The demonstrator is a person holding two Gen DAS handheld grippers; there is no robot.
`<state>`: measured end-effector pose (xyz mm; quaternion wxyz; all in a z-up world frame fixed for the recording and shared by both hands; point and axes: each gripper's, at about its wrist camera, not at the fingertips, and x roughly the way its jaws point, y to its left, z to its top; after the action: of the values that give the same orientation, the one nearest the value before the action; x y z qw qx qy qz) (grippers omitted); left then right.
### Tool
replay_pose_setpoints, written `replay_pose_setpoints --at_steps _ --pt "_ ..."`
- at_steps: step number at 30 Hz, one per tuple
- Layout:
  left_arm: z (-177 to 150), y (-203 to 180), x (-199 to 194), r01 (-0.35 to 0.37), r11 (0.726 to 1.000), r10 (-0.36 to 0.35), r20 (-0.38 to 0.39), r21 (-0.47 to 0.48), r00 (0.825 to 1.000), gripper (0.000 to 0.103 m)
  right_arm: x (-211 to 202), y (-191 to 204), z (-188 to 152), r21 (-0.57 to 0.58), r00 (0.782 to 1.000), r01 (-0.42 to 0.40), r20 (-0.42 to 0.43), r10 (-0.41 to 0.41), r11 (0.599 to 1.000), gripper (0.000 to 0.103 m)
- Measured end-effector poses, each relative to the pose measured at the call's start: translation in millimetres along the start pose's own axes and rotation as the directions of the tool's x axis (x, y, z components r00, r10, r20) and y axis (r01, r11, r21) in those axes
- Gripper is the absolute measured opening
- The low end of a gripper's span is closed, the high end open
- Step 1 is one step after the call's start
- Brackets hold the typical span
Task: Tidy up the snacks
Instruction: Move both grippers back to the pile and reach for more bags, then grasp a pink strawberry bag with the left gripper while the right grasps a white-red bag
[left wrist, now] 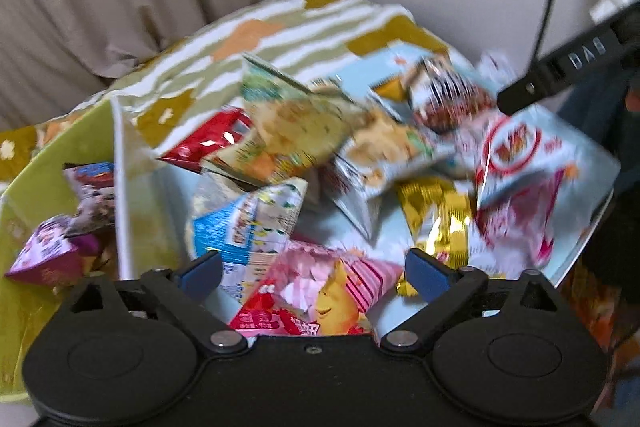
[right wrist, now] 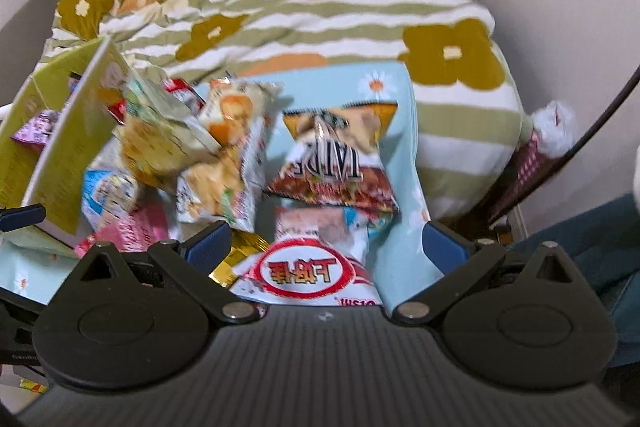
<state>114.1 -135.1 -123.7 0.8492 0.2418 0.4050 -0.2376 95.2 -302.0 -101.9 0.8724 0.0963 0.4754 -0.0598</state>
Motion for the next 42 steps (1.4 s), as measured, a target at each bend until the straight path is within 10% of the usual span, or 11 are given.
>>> replay_pose_setpoints --at_steps 24,42 --pt "-25 -8 65 0.011 0.98 0.018 -0.145 0.197 0.989 0.084 57 11 -3 0.031 0.993 0.048 -0.109 -0.044 0.998 0.103" --pt "-27 -8 56 0.016 0.99 0.004 -0.139 0.142 0.99 0.071 79 14 -2 0.011 0.984 0.087 -0.154 -0.085 0.996 0.103"
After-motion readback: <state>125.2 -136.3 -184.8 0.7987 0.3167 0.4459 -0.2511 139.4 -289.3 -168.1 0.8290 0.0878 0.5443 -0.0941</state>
